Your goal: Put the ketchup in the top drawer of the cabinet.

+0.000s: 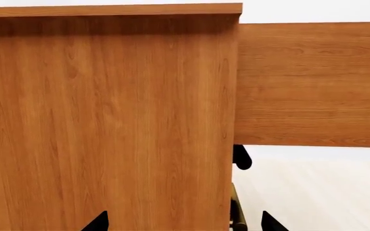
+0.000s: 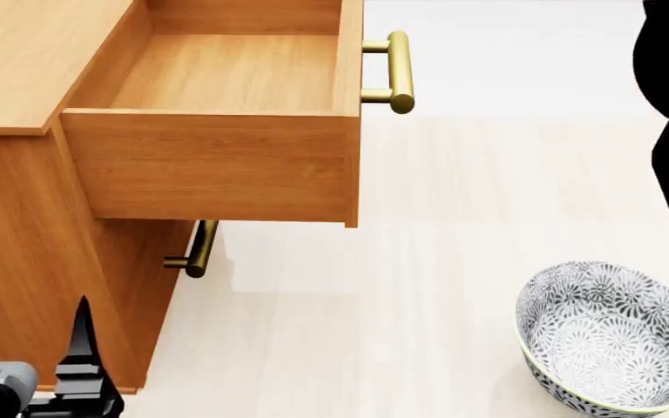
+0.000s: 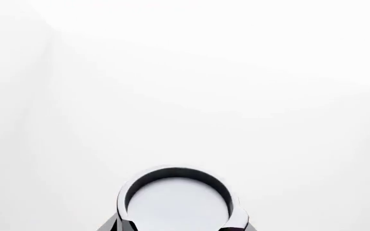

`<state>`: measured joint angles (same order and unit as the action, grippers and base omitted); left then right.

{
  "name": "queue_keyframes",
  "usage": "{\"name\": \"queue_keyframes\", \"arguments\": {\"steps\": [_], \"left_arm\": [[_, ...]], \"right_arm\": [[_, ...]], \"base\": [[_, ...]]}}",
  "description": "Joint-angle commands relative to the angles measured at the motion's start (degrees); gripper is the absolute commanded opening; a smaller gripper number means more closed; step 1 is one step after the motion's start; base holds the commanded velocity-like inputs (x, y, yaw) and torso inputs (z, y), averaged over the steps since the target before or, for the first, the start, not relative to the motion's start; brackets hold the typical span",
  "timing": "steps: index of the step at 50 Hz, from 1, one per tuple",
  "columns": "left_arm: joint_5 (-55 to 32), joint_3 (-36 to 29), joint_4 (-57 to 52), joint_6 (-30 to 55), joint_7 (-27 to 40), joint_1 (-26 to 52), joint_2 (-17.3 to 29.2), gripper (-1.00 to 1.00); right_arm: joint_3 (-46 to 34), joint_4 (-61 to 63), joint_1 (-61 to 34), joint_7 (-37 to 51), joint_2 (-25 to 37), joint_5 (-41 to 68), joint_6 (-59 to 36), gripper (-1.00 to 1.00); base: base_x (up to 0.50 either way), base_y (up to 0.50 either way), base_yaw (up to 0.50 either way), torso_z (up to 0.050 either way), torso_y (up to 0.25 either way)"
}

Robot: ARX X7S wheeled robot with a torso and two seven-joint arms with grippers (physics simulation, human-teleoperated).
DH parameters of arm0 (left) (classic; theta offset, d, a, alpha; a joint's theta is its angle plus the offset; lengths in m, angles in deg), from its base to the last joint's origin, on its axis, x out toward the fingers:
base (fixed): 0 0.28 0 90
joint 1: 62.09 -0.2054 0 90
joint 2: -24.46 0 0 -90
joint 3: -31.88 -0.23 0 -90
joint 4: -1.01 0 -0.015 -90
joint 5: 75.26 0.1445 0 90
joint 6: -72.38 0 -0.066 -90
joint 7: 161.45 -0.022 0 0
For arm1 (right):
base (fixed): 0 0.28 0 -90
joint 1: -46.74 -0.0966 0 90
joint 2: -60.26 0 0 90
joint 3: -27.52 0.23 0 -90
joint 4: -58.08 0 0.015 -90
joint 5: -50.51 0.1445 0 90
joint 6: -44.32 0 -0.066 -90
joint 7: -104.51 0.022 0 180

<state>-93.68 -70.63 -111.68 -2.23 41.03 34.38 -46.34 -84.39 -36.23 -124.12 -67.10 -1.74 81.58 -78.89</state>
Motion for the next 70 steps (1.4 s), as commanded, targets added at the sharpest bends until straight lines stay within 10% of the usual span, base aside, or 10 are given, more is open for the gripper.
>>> {"name": "queue_keyframes", "arguments": {"steps": [1, 14, 32, 46, 70], "left_arm": [[-0.18, -0.03, 0.13, 0.09, 0.19, 0.19, 0.19, 1.0], [-0.3, -0.23, 1.06, -0.75, 0.12, 0.05, 0.11, 1.0], [-0.46, -0.3, -0.59, -0.32, 0.89, -0.44, 0.55, 1.0], [-0.41, -0.81, -0.64, -0.23, 1.16, -0.29, 0.54, 1.0], [-0.76, -0.89, -0.75, -0.03, 1.67, -0.32, 0.91, 1.0]], "right_arm": [[-2.13, -7.89, -5.52, -3.39, -3.5, -4.11, 2.91, -1.0], [-5.4, -21.59, -10.59, -8.17, -9.75, -6.58, 8.8, -1.0], [-7.69, -70.43, -27.67, -16.65, -24.6, -12.67, 31.66, -1.0], [-1.45, -70.66, -28.16, -18.35, -27.97, -16.86, 26.92, -1.0], [-44.36, -70.61, -28.1, -7.99, -28.0, 27.34, 24.26, -1.0]], "base": [[0.0, 0.0, 0.0, 0.0, 0.0], [0.0, 0.0, 0.0, 0.0, 0.0], [0.0, 0.0, 0.0, 0.0, 0.001], [0.0, 0.0, 0.0, 0.0, 0.0], [0.0, 0.0, 0.0, 0.0, 0.0]]}}
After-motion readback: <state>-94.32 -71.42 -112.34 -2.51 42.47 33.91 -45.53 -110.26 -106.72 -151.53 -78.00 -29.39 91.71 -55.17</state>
